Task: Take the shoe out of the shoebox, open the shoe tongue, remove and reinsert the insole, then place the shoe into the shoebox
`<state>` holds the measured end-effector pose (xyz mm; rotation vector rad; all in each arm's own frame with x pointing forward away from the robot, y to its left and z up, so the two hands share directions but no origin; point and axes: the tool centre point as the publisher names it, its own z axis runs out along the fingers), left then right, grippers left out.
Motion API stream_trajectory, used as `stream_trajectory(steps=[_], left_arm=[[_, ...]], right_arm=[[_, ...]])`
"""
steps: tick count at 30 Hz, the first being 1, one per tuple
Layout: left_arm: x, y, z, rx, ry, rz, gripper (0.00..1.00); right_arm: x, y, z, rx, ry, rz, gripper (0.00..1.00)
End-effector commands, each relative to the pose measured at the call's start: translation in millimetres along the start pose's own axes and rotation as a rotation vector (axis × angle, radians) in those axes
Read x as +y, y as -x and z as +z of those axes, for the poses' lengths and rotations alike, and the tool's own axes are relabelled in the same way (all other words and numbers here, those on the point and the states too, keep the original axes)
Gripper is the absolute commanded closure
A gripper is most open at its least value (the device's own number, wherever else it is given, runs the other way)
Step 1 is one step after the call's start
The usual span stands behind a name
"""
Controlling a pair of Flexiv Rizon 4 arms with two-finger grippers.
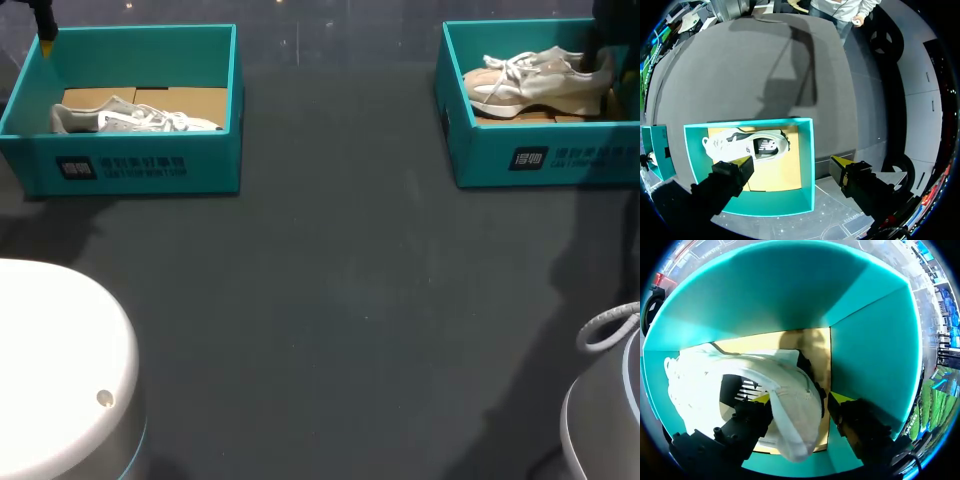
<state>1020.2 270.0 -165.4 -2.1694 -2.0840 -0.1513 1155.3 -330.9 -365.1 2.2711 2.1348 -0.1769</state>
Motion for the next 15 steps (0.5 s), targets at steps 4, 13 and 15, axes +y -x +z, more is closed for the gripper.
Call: stream_trajectory(steps=[4, 13, 15], left_arm=[[0.3, -0.5, -0.1, 0.001, 0.0, 0.002, 0.0], [0.3, -0.5, -0.1, 0.001, 0.0, 0.002, 0.0], [0.3, -0.5, -0.1, 0.001, 0.0, 0.002, 0.0]], right_arm=[[10.3, 0.8, 1.9, 0.002, -0.019, -0.008, 0.59], [6.8, -2.5, -6.2, -0.009, -0.008, -0.006, 1.0], [5.1, -2.1, -9.3, -0.015, -0.004, -0.001, 1.0]])
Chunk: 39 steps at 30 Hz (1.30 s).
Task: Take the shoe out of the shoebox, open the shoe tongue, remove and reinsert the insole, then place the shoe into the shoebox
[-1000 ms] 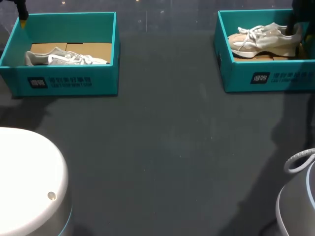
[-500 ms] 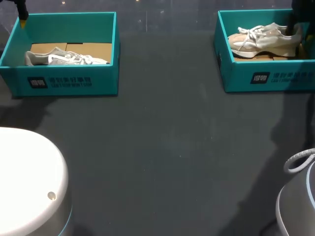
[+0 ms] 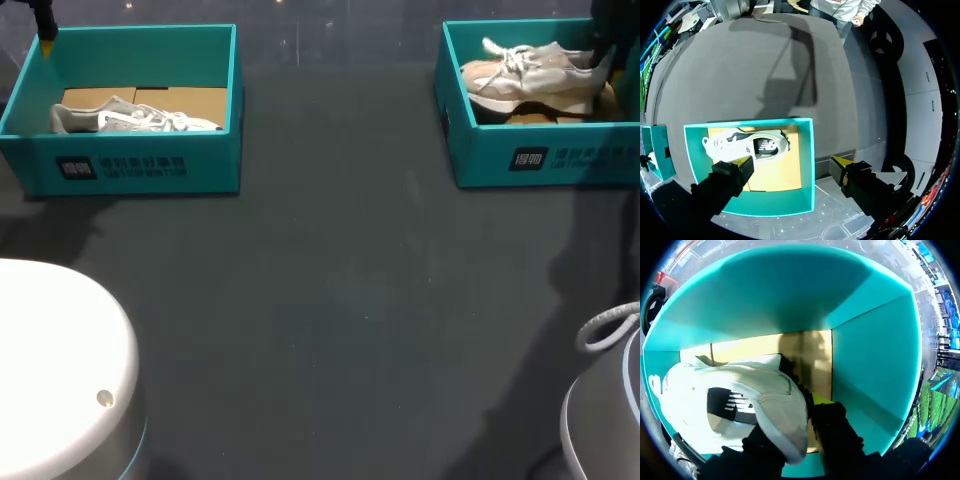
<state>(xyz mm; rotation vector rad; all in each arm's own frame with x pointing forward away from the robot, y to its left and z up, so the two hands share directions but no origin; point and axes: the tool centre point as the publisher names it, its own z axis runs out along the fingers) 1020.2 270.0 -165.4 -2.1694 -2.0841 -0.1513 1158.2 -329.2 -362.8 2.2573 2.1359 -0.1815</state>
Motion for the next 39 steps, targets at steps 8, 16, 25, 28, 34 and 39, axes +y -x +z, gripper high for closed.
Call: stream_trajectory(steps=[8, 16, 25, 28, 34, 39], left_arm=[[0.3, -0.5, -0.1, 0.001, 0.0, 0.002, 0.0], [0.3, -0.5, -0.1, 0.001, 0.0, 0.002, 0.0], [0.3, -0.5, -0.1, 0.001, 0.0, 0.002, 0.0], [0.3, -0.5, -0.1, 0.001, 0.0, 0.002, 0.0], [0.3, -0.5, -0.1, 0.001, 0.0, 0.002, 0.0], [0.3, -0.5, -0.1, 0.001, 0.0, 0.002, 0.0]], right_arm=[[-4.4, 4.8, -26.8, -0.015, 0.001, 0.029, 1.0], [-13.6, 12.9, -59.0, -0.037, 0.026, 0.043, 1.0], [-24.4, 16.0, -99.6, -0.058, 0.049, 0.05, 1.0], [-28.4, 16.0, -114.0, -0.06, 0.056, 0.05, 1.0], [-38.2, 15.5, -148.9, -0.064, 0.075, 0.049, 1.0], [-48.1, 14.3, -180.0, -0.081, 0.099, 0.046, 1.0]])
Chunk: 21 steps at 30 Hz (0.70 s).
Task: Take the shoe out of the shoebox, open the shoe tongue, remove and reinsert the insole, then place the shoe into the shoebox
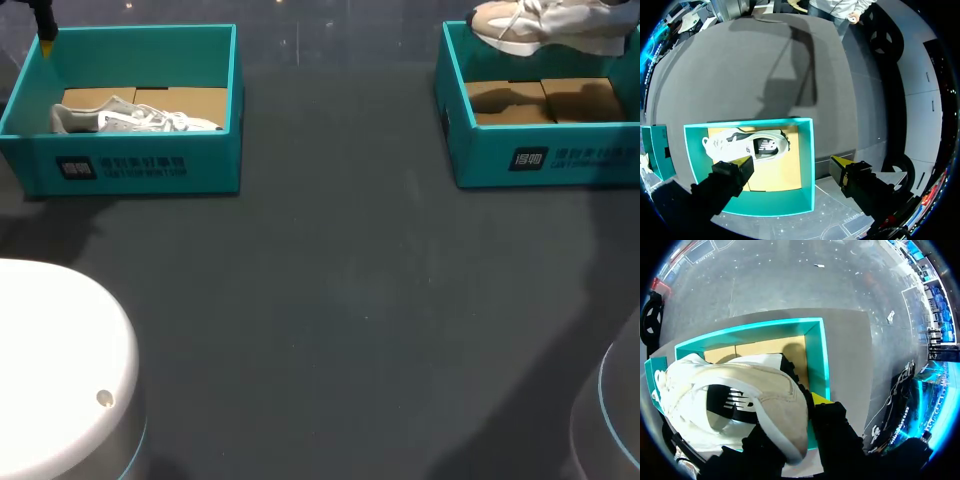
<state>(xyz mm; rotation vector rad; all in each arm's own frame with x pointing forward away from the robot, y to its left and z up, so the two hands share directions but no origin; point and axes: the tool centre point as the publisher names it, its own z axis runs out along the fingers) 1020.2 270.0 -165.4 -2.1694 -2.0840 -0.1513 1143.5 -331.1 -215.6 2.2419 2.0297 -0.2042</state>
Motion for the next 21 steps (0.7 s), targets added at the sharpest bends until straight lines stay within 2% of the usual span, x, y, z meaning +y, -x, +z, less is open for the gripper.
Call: stream_trajectory(steps=[1, 10, 16, 21], left_arm=[[0.3, -0.5, -0.1, 0.001, 0.0, 0.002, 0.0], [0.3, -0.5, -0.1, 0.001, 0.0, 0.002, 0.0], [0.3, -0.5, -0.1, 0.001, 0.0, 0.002, 0.0], [0.3, -0.5, -0.1, 0.001, 0.0, 0.002, 0.0]], right_arm=[[-25.3, -0.4, -42.5, -0.01, 0.063, -0.003, 1.0], [-54.0, -12.5, -88.9, -0.036, 0.1, -0.027, 1.0], [-78.4, -27.3, -113.0, -0.059, 0.109, -0.054, 1.0], [-104.3, -47.2, -129.3, -0.084, 0.11, -0.063, 1.0]])
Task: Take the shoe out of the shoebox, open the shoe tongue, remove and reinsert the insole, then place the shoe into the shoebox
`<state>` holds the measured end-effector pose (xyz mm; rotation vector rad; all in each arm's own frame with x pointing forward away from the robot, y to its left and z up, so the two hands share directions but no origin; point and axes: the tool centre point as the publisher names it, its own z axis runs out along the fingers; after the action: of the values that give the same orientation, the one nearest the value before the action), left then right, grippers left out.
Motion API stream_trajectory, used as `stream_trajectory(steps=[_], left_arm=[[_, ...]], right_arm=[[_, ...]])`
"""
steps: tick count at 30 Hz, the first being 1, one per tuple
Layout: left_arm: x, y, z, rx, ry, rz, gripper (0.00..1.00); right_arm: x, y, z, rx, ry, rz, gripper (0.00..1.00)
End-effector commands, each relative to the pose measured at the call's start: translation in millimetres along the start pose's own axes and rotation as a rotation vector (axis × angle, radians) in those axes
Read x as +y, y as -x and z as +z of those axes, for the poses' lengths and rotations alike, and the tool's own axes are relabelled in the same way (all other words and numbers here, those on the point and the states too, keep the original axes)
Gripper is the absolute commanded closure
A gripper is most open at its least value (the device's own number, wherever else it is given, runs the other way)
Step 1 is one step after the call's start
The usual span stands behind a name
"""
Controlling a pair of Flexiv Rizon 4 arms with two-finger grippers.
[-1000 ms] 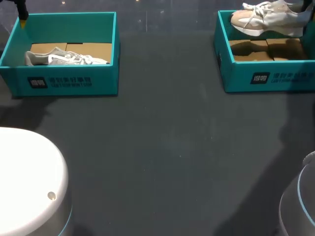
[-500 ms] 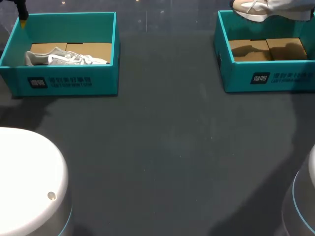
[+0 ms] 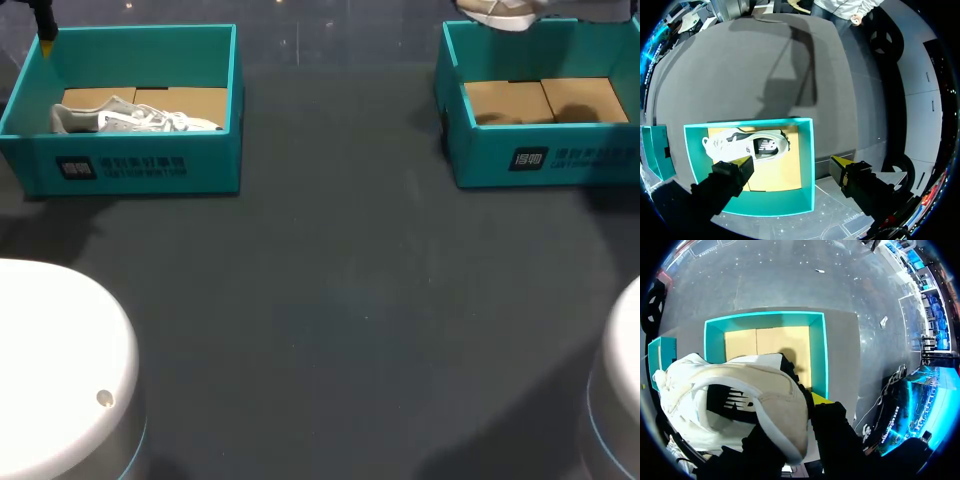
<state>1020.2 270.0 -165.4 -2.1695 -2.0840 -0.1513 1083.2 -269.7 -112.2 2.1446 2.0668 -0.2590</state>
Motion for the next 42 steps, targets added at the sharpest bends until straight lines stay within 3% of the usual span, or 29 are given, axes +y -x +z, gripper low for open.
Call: stream_trajectory(steps=[1, 5, 16, 28, 36, 42], left_arm=[[0.2, -0.5, -0.1, 0.001, 0.0, 0.002, 0.0], [0.2, -0.5, -0.1, 0.001, 0.0, 0.002, 0.0], [0.2, -0.5, -0.1, 0.001, 0.0, 0.002, 0.0], [0.2, -0.5, -0.1, 0.001, 0.0, 0.002, 0.0], [0.2, -0.5, -0.1, 0.001, 0.0, 0.002, 0.0], [0.2, -0.5, -0.1, 0.001, 0.0, 0.002, 0.0]], right_arm=[[-42.4, -16.1, -22.1, -0.029, 0.103, -0.002, 1.0], [-66.8, -35.4, -29.0, -0.019, 0.134, -0.029, 1.0], [-149.8, -117.2, -49.5, -0.048, 0.137, -0.011, 1.0], [-223.6, -199.0, -52.4, -0.051, 0.112, 0.017, 1.0], [-263.5, -237.4, -47.2, -0.025, 0.085, -0.003, 1.0], [-263.5, -237.4, -47.2, -0.025, 0.085, -0.003, 1.0]])
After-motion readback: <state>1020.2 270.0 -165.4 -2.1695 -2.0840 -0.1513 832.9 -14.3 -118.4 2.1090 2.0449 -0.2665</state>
